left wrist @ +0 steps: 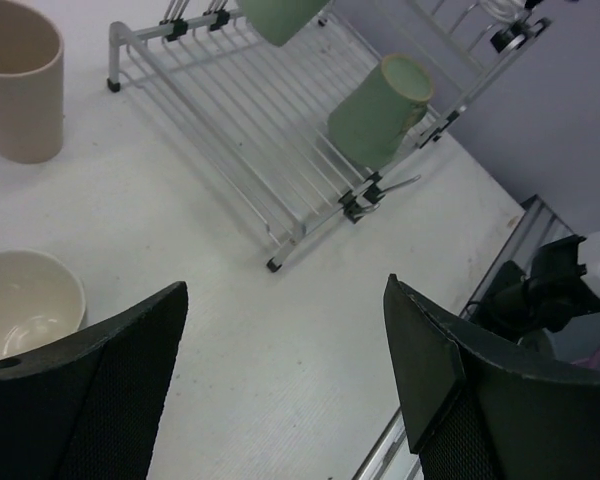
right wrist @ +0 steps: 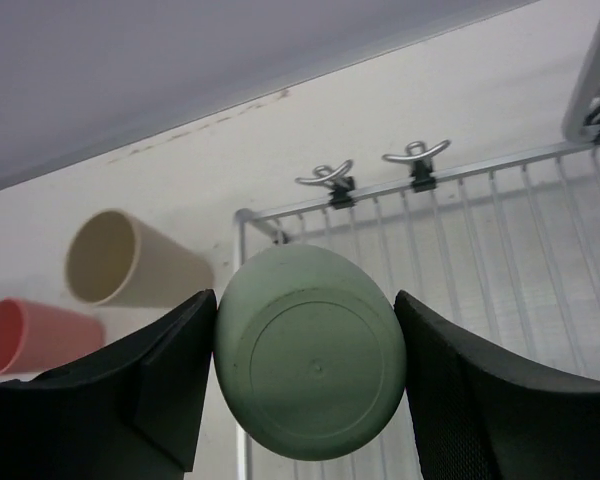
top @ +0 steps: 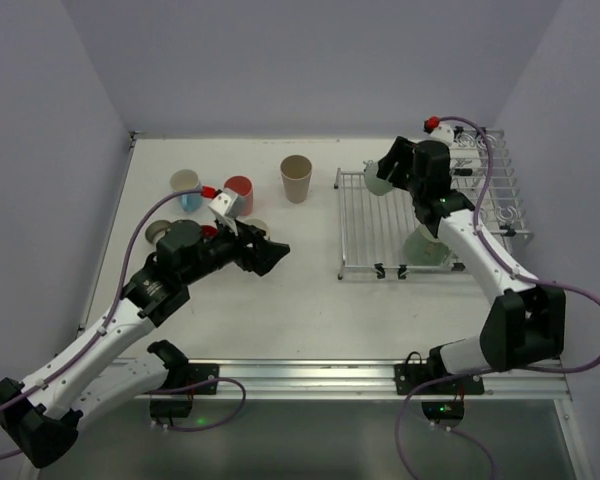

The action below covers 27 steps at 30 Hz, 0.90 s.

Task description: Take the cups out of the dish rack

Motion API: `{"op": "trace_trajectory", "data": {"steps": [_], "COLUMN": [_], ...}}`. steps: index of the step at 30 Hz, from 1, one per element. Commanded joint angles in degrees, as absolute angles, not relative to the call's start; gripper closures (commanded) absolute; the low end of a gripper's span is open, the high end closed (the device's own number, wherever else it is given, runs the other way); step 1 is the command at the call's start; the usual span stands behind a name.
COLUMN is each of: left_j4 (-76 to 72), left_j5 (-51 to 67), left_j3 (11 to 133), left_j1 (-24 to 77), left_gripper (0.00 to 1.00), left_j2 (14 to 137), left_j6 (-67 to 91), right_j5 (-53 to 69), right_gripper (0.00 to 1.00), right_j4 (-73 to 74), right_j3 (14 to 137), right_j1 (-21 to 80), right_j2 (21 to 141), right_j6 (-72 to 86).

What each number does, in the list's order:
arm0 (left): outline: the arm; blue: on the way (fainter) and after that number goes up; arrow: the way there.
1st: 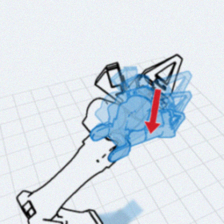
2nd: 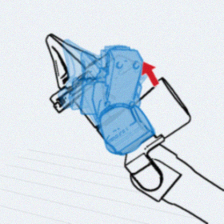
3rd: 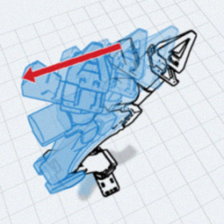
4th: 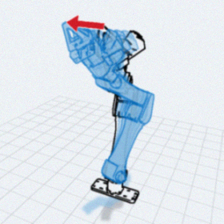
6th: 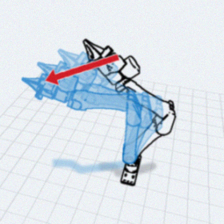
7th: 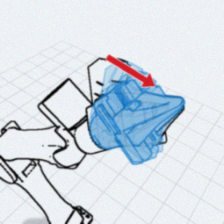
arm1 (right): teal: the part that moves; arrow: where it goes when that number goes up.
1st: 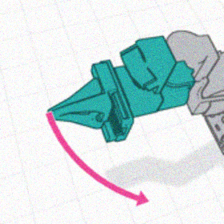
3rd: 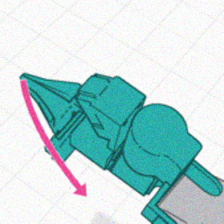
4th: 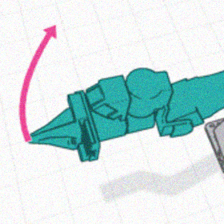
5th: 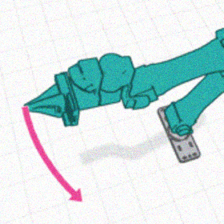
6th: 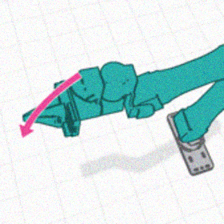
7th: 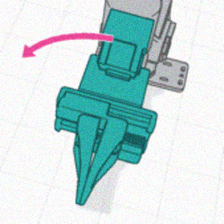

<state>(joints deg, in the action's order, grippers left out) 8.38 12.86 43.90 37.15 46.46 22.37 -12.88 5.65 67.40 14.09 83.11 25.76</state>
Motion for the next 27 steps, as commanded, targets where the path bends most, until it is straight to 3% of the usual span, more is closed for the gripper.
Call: {"op": "trace_trajectory", "data": {"steps": [1,5,9,18,27], "left_j4": [-4.27,-11.5,-18.0,-24.52,-29.35], "left_j5": [18.09,21.17,23.81,22.86,24.52], "left_j3": [43.16,42.54,42.1,40.78,41.22], "left_j1": [36.91,37.0,37.18,37.53,38.49], "left_gripper": [0.19,0.21,0.22,0.24,0.31], "left_j2": [48.69,53.42,57.65,60.82,63.01], "left_j6": [31.44,36.38,41.38,45.97,47.11], "right_j5": [-2.57,15.94,25.21,29.62,33.31], "right_gripper": [0.67,0.68,0.68,0.68,0.67], "right_j4": [-3.68,-12.55,-23.7,-35.15,-43.59], "right_j3": [61.28,53.28,45.71,37.88,34.98], "right_j1": [15.99,16.87,18.89,21.27,23.73], "right_j2": [75.69,69.44,66.01,61.79,66.96], "right_j6": [32.86,44.08,52.02,59.85,66.0]}}
